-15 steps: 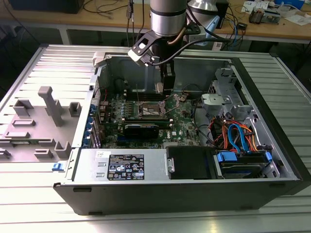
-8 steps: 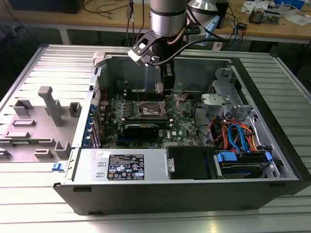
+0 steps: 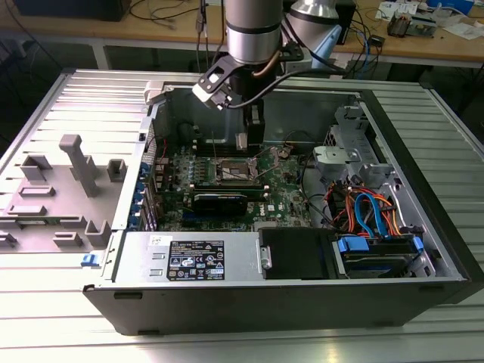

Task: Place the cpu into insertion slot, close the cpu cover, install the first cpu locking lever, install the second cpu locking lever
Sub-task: 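Place the cpu into insertion slot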

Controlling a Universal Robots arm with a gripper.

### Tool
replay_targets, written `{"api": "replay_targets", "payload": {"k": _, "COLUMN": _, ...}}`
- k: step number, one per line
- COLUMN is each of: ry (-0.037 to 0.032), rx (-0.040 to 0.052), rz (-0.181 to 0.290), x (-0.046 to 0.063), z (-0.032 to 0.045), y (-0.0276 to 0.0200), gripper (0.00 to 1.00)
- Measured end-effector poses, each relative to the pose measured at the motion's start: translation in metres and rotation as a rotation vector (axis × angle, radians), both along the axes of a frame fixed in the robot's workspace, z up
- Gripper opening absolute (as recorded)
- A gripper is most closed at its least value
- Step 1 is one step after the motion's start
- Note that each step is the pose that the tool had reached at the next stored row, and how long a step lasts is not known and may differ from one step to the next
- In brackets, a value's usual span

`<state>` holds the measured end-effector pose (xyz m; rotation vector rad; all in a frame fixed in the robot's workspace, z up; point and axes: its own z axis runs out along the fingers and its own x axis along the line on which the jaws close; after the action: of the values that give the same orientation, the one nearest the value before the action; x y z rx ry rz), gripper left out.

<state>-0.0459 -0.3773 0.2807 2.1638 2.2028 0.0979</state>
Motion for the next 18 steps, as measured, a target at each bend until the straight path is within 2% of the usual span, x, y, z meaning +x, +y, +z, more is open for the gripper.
{"api": "replay_targets", "payload": {"k": 3, "ry": 0.0001, "rx": -0.0002, "rz": -0.023, "x": 0.0, "z": -0.0075, "y": 0.0011, "gripper": 0.54}}
{"api": "replay_targets", "payload": {"k": 6, "ry": 0.0, "rx": 0.0, "rz": -0.025, "x": -0.004, "z": -0.0172, "y": 0.0012, "gripper": 0.54}}
{"api": "replay_targets", "payload": {"k": 11, "ry": 0.0, "rx": -0.0001, "rz": -0.025, "x": -0.007, "z": -0.0275, "y": 0.0013, "gripper": 0.54}}
{"api": "replay_targets", "payload": {"k": 18, "ry": -0.0004, "rx": -0.0001, "rz": -0.025, "x": -0.008, "z": -0.0297, "y": 0.0014, "gripper": 0.54}}
